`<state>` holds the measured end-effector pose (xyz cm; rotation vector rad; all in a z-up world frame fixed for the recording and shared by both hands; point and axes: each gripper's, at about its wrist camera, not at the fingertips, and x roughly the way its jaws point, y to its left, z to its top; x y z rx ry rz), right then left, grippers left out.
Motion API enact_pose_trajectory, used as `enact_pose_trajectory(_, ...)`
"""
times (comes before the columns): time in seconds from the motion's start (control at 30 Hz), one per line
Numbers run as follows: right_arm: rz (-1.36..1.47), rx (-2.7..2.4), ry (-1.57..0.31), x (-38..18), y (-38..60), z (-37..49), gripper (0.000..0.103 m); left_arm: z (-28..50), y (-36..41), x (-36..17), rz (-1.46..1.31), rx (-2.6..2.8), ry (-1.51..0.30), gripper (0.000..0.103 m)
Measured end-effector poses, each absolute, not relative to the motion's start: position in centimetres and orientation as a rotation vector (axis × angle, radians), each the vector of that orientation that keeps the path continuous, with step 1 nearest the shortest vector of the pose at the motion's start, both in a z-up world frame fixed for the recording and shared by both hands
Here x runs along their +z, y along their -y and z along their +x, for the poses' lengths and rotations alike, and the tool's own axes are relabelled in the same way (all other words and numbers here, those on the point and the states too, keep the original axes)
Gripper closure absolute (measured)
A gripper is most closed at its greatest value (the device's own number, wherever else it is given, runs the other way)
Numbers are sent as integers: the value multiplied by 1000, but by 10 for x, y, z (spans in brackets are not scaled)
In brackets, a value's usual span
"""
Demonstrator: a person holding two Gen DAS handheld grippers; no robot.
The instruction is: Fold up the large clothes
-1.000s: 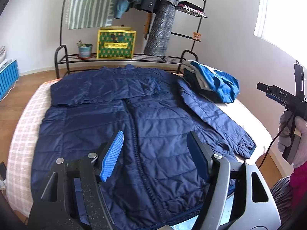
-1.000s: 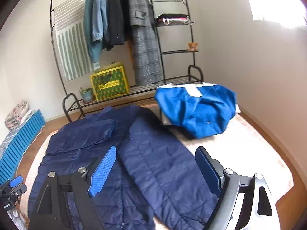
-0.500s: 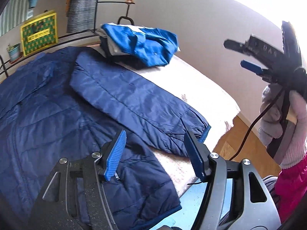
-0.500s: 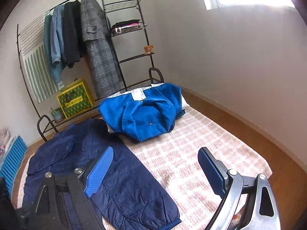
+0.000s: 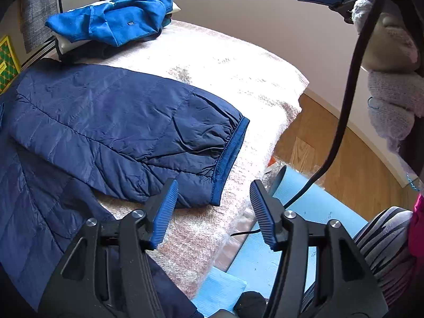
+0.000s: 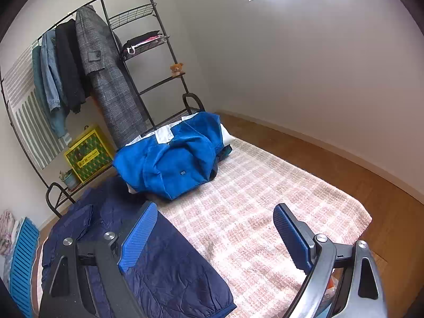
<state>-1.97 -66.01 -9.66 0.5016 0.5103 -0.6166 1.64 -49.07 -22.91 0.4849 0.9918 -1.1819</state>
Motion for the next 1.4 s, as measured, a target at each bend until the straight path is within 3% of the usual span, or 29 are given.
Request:
enact_pose_trajectory(0.4,603,-646,-472,-99,676,-31,11,14,519,-252,622,-1102,-986,44)
enact_pose_trajectory(0.47,609,-650,-464,-98,676,-31,11,14,524,-254,644,-1082,-968,49)
enact_pose_trajectory(0.63,612,-645,-457,-95,675,-31,11,34,522,-247,550,-1031,-1033,89)
enact_pose_trajectory(0.77,613,-654,-436,-91,675,-36,11,59,498,-226,317,-1030,-1139,92)
enact_pose_trajectory(1.13,596,-549,-458,-88,657,-15,14,134,405,-131,-78,-965,-1082,93)
enact_pose_trajectory(1.4,543,-468,-511,-90,630,11,16,227,284,-86,-363,-788,-977,93)
